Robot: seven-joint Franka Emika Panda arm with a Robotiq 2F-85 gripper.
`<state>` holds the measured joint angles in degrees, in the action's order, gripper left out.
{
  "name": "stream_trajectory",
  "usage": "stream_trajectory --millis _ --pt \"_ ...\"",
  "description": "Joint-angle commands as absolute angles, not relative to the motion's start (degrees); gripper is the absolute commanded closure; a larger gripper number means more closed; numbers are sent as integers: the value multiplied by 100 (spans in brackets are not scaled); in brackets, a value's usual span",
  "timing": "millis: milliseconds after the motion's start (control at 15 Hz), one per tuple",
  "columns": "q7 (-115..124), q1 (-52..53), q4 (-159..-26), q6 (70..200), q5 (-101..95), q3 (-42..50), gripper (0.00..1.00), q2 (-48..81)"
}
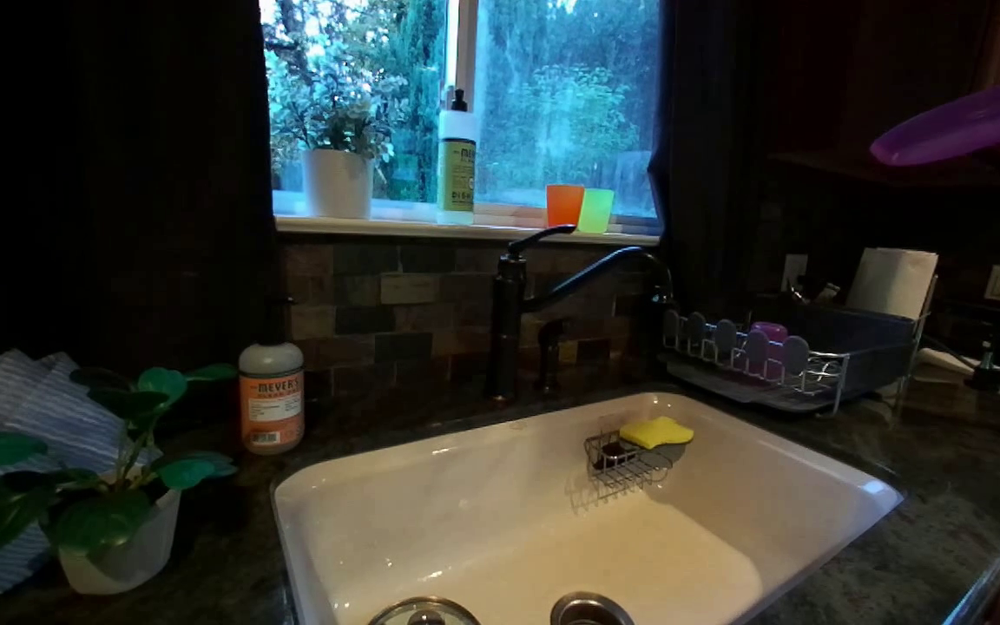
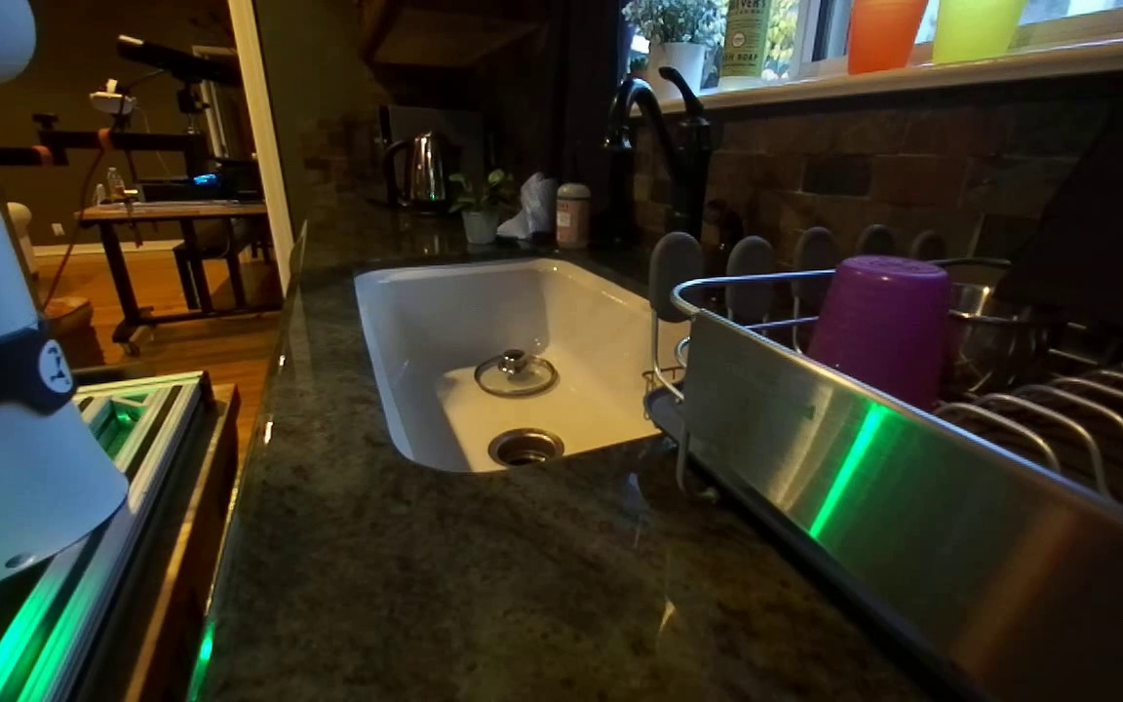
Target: Move the purple plate to the dish rack
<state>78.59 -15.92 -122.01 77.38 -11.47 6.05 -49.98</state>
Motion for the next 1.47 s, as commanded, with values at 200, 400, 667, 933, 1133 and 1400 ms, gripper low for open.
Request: stream_trajectory --millis 200,400,667,933,1133,1400 --pt "8331 -1961 -10764 7390 -209 1096 99 -3325" --pt "8301 -1796 -9843 6970 325 1538 99 -2362" --pt "8202 -1984 -8654 6263 1256 2004 99 -927" --pt "8244 -2231 -8078 5636 2006 2430 99 176" --pt "8370 -2490 -8005 5215 2227 2606 99 648" --pt "8468 -2516 -8182 5698 1705 2587 96 621"
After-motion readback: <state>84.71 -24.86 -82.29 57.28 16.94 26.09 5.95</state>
